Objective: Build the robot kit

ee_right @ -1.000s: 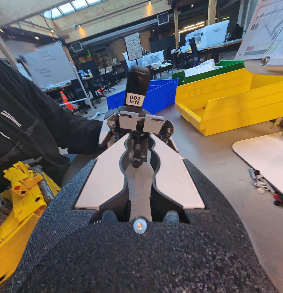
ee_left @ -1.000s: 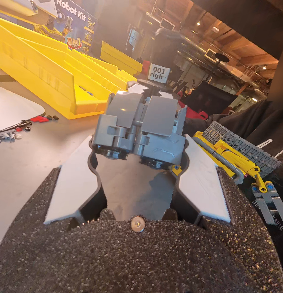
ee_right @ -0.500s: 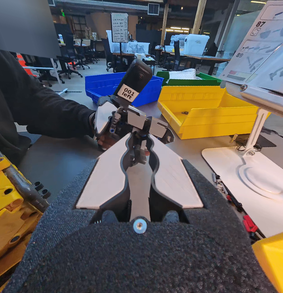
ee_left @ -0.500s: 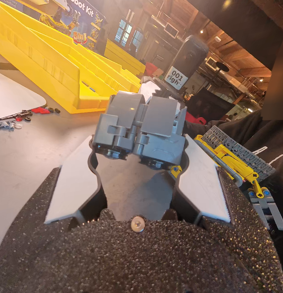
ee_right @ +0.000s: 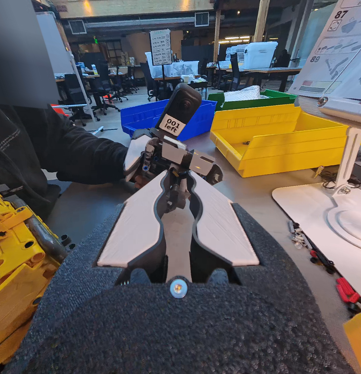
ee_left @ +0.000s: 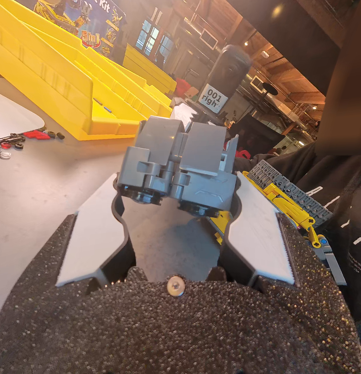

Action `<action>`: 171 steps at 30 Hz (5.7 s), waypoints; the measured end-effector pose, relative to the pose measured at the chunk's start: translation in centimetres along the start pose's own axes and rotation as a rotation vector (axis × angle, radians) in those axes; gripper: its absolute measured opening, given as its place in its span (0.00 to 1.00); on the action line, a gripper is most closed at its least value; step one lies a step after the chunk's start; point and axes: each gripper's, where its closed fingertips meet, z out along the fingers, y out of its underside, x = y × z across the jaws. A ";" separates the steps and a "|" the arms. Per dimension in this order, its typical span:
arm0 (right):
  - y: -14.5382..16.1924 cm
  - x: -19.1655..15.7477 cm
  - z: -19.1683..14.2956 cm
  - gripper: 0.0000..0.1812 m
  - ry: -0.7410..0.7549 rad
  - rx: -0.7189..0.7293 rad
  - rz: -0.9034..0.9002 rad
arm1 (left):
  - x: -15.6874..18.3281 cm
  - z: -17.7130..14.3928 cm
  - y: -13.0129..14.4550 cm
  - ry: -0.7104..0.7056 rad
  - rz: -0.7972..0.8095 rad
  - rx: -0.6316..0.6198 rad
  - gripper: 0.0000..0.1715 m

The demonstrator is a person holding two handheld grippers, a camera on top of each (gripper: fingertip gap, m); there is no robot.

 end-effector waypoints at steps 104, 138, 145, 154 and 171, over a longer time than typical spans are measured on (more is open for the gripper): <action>2.1 0.7 0.1 0.16 0.061 -0.111 -0.116 | -0.2 -2.2 -2.8 0.184 -0.428 0.175 0.58; 1.0 -0.4 0.4 0.16 0.150 -0.115 -0.462 | 0.7 -1.6 -1.6 0.137 -0.248 0.055 0.65; 0.7 0.0 0.4 0.16 0.209 -0.118 -0.526 | 0.3 -1.6 -1.8 0.157 -0.310 0.095 0.65; 0.5 0.3 0.3 0.14 0.247 -0.125 -0.567 | 0.0 -1.7 -1.9 0.148 -0.320 0.103 0.65; 1.0 0.4 0.8 0.09 0.268 -0.141 -0.580 | -0.9 -1.8 -2.5 0.133 -0.426 0.196 0.65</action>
